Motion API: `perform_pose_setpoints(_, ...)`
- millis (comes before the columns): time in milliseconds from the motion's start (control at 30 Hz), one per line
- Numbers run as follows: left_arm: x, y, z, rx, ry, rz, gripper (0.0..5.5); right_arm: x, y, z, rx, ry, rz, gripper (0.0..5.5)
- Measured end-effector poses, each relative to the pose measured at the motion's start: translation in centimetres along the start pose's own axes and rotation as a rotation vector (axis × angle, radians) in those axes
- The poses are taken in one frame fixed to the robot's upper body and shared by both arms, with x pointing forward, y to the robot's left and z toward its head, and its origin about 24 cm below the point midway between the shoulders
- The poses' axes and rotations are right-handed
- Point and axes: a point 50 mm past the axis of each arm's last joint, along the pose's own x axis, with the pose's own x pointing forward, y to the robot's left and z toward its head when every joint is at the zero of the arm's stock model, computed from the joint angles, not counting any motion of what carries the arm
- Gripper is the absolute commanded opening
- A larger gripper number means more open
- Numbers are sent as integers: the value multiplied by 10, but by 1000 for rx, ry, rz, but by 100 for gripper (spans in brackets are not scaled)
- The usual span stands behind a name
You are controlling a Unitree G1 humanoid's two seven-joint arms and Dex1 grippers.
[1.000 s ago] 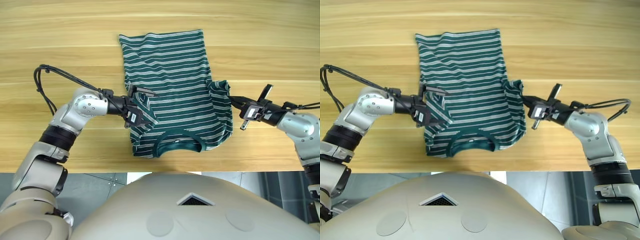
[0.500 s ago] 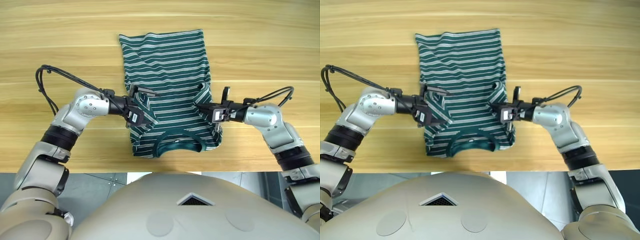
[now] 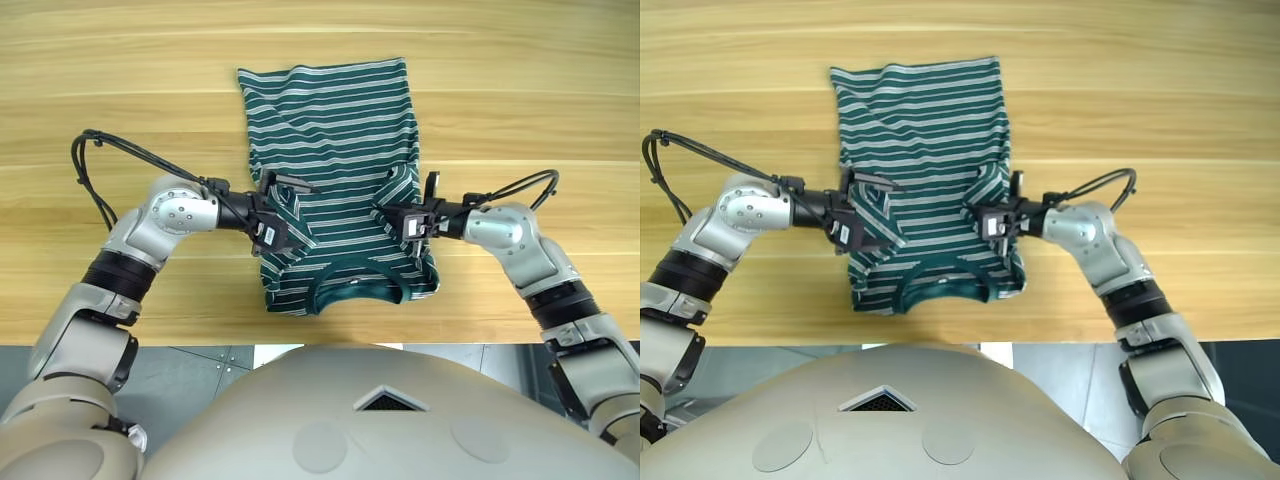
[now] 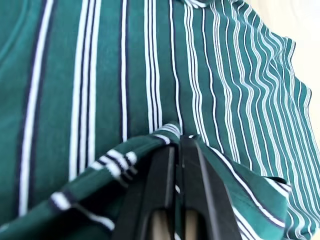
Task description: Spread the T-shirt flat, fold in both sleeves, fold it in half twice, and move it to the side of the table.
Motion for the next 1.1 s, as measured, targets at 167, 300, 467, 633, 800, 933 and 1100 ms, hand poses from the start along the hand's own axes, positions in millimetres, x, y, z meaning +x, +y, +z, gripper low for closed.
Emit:
perform_pose_setpoints(167,0,0,0,0,0,0,540,0,-3,-1,1,5,-5,116)
perform_pose_setpoints(300,0,0,0,0,0,0,540,-1,-4,2,12,-17,8,186)
perform_pose_setpoints(467,0,0,0,0,-1,0,540,-12,-2,6,30,-37,26,272)
perform_pose_setpoints(633,1,1,1,2,-5,6,540,-45,-7,12,79,-99,-28,366)
perform_pose_setpoints(800,2,2,1,2,-6,11,540,-83,-14,6,108,-72,-130,452)
perform_pose_setpoints(933,2,2,1,2,-7,15,540,-86,2,3,157,-65,-119,508)
perform_pose_setpoints(1100,2,2,1,2,-6,18,540,-83,18,2,204,-69,-84,539)
